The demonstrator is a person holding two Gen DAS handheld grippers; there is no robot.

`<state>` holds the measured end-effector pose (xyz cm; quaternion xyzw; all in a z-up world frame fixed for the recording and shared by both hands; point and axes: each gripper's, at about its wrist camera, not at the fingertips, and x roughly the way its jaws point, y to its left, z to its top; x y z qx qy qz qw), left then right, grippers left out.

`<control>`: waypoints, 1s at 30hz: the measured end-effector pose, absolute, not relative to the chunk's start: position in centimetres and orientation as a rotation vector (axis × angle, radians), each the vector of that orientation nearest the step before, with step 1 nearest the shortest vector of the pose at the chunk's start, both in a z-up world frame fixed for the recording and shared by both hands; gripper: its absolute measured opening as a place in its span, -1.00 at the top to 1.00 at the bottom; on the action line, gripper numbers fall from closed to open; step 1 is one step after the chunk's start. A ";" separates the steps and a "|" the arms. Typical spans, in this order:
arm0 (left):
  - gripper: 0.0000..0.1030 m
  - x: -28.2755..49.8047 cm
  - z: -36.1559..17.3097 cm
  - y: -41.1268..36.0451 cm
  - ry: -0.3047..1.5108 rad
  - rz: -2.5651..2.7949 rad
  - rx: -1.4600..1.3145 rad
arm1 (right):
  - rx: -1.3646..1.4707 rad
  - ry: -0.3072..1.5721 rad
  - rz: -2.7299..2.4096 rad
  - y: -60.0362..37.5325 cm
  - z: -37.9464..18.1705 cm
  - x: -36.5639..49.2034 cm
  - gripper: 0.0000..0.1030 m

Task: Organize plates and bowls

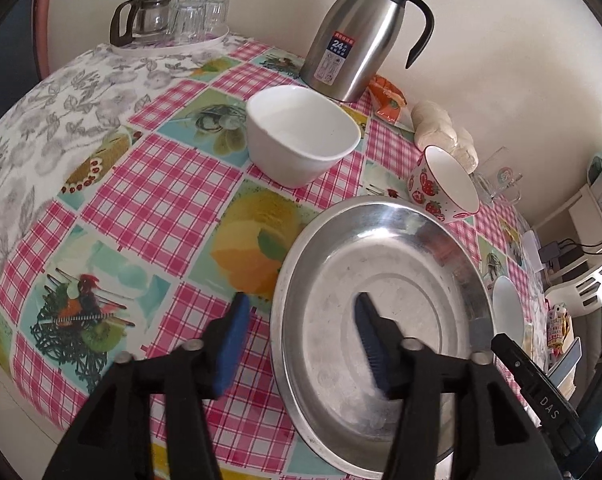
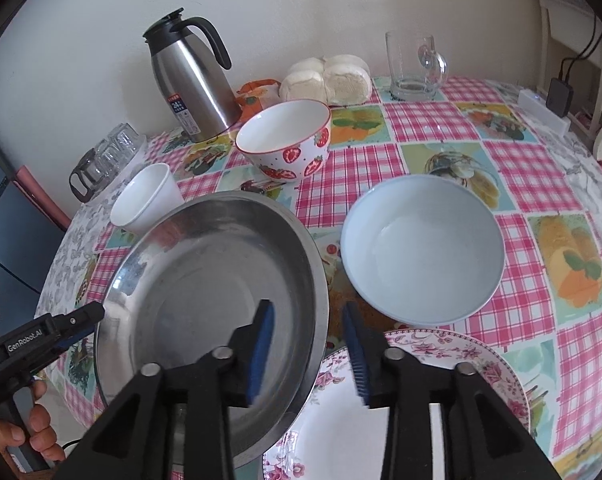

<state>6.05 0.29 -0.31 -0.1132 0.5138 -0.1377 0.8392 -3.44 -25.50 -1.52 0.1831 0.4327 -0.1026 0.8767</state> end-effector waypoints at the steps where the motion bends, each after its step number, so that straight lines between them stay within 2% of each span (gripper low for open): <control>1: -0.34 6.1 -0.2 0.2 1.083 -0.287 -0.236 | 0.370 0.896 -0.213 -25.3 -1.3 -3.5 -0.09; 6: -0.70 6.1 0.0 0.5 1.065 -0.252 -0.217 | 0.306 0.875 -0.219 -24.4 -0.6 -3.4 -0.47; 10: -0.71 6.0 0.1 0.9 1.032 -0.230 -0.207 | 0.301 0.872 -0.228 -24.5 -0.6 -3.4 -0.57; 14: -0.94 5.9 0.4 1.0 1.002 -0.207 -0.188 | 0.303 0.878 -0.234 -24.6 -0.8 -3.3 -0.86; 16: -0.94 5.8 0.5 1.1 0.985 -0.205 -0.186 | 0.294 0.877 -0.241 -24.5 -0.8 -3.3 -1.00; 30: -0.94 4.0 4.3 0.2 0.745 -0.321 -0.223 | 0.293 0.816 -0.225 -24.7 0.4 -3.8 -1.00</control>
